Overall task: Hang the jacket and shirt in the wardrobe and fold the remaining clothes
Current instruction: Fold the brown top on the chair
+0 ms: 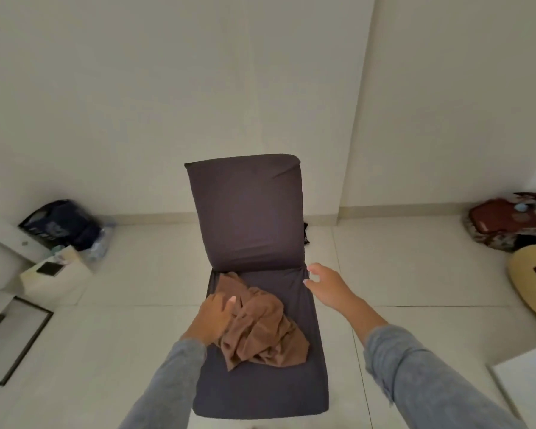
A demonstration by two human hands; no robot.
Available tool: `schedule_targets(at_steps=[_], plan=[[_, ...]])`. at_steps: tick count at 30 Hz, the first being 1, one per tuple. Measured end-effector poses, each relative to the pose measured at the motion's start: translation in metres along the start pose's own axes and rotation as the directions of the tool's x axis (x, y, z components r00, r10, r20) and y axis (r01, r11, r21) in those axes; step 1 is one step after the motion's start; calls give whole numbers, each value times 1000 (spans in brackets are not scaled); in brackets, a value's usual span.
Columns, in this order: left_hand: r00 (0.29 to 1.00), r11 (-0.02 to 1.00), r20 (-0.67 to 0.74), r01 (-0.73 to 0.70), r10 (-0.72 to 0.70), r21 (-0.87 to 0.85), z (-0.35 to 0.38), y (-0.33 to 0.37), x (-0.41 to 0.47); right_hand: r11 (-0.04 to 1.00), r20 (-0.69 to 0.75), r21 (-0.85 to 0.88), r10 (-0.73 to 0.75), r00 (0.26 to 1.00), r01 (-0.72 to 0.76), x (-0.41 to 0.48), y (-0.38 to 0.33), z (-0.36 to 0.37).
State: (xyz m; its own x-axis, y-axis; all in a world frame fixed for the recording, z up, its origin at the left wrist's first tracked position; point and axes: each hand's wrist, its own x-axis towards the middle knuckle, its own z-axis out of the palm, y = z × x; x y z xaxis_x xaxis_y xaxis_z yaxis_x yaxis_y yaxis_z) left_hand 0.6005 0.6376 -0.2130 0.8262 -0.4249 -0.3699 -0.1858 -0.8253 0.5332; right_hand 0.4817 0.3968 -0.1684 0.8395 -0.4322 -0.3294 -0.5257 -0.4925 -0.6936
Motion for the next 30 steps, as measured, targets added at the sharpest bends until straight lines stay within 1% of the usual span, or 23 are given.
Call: schedule_targets(at_steps=[2, 6, 9, 10, 12, 14, 17, 19, 22, 26, 30], plan=[[999, 999, 46, 27, -28, 26, 3, -23, 31, 999, 27, -6, 53, 998, -53, 27, 4, 26], [988, 999, 154, -9, 4, 36, 19, -61, 102, 990, 44, -28, 141, 989, -140, 74, 16, 78], [959, 999, 284, 39, -28, -34, 46, -93, 139, 979, 124, -71, 200, 972, -192, 102, 28, 125], [947, 996, 317, 73, -52, -56, 66, -116, 154, 976, 156, -84, 211, 965, -200, 114, 34, 146], [913, 988, 388, 152, -126, -38, 96, -145, 168, 972, 196, -109, 228, 954, -210, 127, 41, 182], [875, 983, 456, 185, -164, -1, 111, -158, 165, 962, 209, -172, 246, 947, -212, 135, 49, 210], [874, 979, 459, 202, -162, -39, 123, -162, 162, 930, 195, -295, 281, 940, -217, 148, 62, 241], [874, 972, 454, 225, -171, -67, 136, -169, 164, 900, 183, -343, 345, 921, -269, 153, 71, 258], [898, 980, 414, 192, -152, -57, 148, -175, 166, 858, 166, -377, 434, 885, -350, 155, 82, 271], [910, 981, 403, 155, -95, -119, 140, -173, 165, 894, 121, -298, 382, 916, -334, 153, 83, 271], [941, 972, 333, 125, -53, -200, 97, -151, 159, 912, 19, -171, 382, 924, -374, 144, 56, 242]])
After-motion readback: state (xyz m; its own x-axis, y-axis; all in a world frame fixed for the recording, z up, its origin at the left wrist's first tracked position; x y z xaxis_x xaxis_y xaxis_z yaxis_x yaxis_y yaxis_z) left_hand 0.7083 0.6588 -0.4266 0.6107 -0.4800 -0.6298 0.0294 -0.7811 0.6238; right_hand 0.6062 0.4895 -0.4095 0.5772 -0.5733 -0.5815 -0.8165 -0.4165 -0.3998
